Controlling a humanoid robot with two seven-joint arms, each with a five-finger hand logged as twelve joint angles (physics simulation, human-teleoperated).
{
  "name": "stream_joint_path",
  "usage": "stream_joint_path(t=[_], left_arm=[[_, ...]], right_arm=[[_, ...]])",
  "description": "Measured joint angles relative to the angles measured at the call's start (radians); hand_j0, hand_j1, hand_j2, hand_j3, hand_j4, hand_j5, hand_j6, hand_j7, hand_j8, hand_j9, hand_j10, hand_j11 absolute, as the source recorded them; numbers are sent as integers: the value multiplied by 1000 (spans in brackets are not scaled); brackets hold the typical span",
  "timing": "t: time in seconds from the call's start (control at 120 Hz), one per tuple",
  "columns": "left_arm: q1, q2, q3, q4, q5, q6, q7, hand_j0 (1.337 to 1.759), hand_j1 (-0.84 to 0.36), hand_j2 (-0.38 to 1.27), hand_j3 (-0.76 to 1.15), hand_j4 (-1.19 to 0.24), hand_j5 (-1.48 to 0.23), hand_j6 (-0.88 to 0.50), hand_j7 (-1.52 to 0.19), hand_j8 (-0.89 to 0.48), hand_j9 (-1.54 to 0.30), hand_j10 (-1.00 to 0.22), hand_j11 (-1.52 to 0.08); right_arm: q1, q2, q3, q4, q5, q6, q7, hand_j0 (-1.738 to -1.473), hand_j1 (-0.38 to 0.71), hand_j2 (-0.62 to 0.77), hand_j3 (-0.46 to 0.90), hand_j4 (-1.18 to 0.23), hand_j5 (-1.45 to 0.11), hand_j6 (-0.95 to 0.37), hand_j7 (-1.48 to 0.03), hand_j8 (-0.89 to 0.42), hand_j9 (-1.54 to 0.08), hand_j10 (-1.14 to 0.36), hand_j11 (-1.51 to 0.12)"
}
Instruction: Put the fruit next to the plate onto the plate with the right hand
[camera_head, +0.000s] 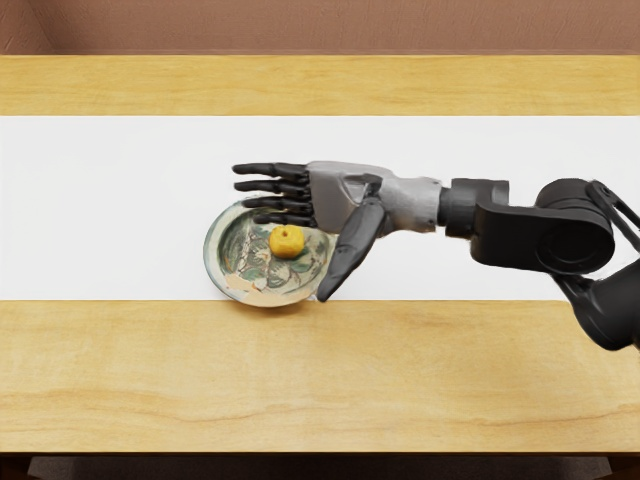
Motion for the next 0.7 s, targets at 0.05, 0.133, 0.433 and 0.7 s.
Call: stream_joint_path(t=[0.05,0.133,0.433,0.7], left_arm=[[0,0,0,0,0,0,0,1658,347,-3,0,4,1,6,1,5,0,4,0],[-5,0,-2,0,0,0,0,1658,347,-3,0,4,1,6,1,5,0,4,0],[-14,0,-9,0,0,0,0,1658,347,-3,0,4,1,6,1,5,0,4,0],[-14,0,-9,0,0,0,0,1658,347,-3,0,4,1,6,1,5,0,4,0]], right_arm=[[-55,-35,37,0,46,12,0,-1658,-338,10,0,-15,-20,-11,-19,-8,-20,-9,-20],[-139,-89,101,-2,107,24,0,-1658,-342,7,0,-10,-13,-7,-13,-5,-13,-6,-13],[-336,-200,327,-73,243,32,0,-1658,-348,2,0,-2,-3,-1,-3,-1,-3,-1,-3],[-397,-264,396,-213,391,33,0,-1658,-349,1,0,0,-1,1,-1,1,-1,0,-1]])
